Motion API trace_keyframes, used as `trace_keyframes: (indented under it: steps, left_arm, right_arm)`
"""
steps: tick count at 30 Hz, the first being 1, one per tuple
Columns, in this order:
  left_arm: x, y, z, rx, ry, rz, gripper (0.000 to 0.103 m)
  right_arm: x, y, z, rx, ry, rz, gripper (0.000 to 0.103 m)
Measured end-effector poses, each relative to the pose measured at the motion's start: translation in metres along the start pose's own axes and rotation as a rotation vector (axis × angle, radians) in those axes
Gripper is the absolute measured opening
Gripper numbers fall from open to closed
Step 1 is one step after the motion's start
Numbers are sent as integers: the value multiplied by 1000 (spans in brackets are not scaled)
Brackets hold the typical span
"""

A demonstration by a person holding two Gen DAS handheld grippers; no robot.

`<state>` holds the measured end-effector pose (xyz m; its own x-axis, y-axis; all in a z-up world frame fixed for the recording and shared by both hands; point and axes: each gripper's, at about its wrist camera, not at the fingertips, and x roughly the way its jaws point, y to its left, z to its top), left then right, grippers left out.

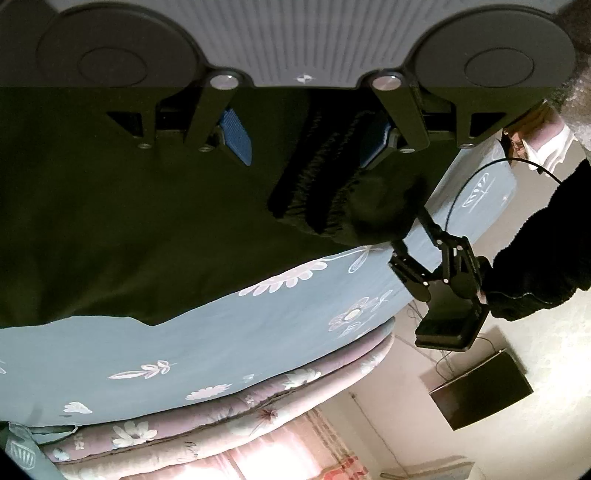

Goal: Fold clothes

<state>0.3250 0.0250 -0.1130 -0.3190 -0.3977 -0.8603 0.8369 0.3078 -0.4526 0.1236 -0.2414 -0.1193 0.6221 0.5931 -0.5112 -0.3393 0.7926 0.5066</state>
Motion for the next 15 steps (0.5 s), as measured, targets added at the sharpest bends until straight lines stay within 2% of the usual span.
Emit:
trace_keyframes:
  steps: [3, 6, 8, 15]
  left_arm:
    - [-1, 3, -6, -29, 23, -14, 59]
    - [2, 4, -7, -45, 44, 3, 47]
    - [1, 7, -5, -51, 61, 64, 11]
    - [-1, 3, 0, -21, 113, 116, 8]
  right_arm:
    - [-1, 0, -1, -1, 2, -7, 70]
    - [0, -1, 0, 1, 4, -10, 70]
    - [1, -1, 0, 1, 5, -11, 70]
    - [0, -2, -2, 5, 6, -10, 70]
